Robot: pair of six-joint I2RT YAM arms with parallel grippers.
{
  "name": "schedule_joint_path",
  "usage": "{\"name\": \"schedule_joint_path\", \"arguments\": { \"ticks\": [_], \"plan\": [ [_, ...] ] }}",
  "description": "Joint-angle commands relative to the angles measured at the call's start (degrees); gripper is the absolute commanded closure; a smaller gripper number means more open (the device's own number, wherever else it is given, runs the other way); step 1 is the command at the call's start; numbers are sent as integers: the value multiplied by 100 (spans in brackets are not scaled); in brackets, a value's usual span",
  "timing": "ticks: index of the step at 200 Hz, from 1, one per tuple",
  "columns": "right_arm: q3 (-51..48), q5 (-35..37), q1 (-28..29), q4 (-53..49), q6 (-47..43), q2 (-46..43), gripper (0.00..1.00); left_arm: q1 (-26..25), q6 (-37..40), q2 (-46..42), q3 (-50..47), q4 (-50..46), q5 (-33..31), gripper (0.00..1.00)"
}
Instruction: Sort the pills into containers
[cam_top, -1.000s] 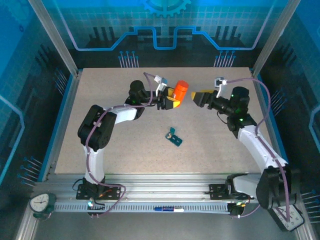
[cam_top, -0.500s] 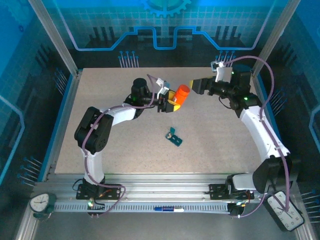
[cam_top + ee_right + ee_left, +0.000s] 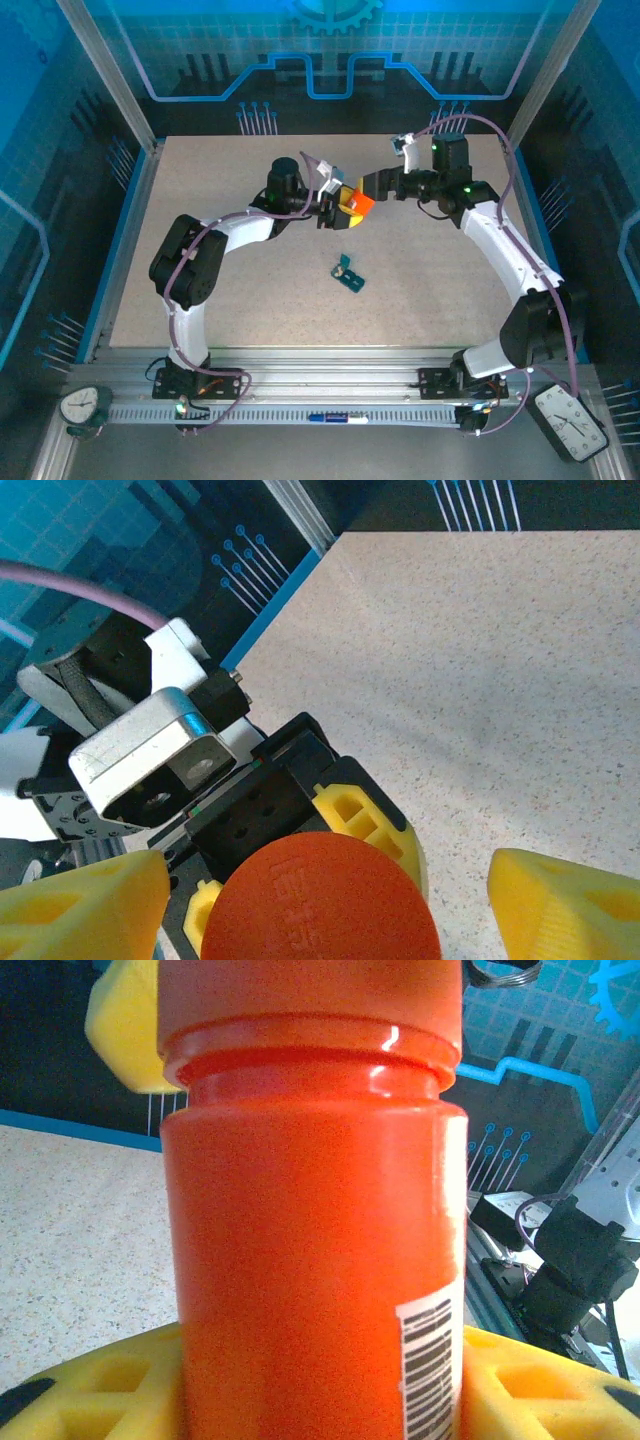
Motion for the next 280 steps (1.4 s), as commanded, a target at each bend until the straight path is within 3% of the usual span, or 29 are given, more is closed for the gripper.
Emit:
{"name": "schedule_joint_path", "arguments": {
  "ticks": [1, 27, 47, 87, 148, 182, 211, 253, 280],
  "plan": [
    [110, 36, 90, -60, -115, 41, 20, -35, 198, -226, 212, -14, 166, 100],
    [86, 34, 95, -41, -98, 46, 28, -34, 205, -225, 207, -32, 166, 100],
    [59, 19, 96, -22, -93, 38, 41, -27, 206, -225, 208, -32, 162, 100],
    [-34, -7, 107, -30, -115, 21, 41, -34, 206, -225, 209, -38, 166, 100],
    [-5, -101, 101, -163, -289, 40, 65, -32, 207, -225, 224, -58, 165, 100],
    [181, -121, 107, -417, -605, 83, 70, -33, 179, -216, 256, -72, 173, 100],
    [600, 3, 91, -973, -1499, 104, 72, -34, 224, -207, 335, -216, 239, 100],
    [1638, -716, -130, -2180, -2555, 535, 73, -43, 773, -273, 436, -992, 280, 100],
    [2038, -750, -137, -2741, -2866, 782, 73, -38, 1006, -319, 473, -1336, 286, 100]
  ]
}}
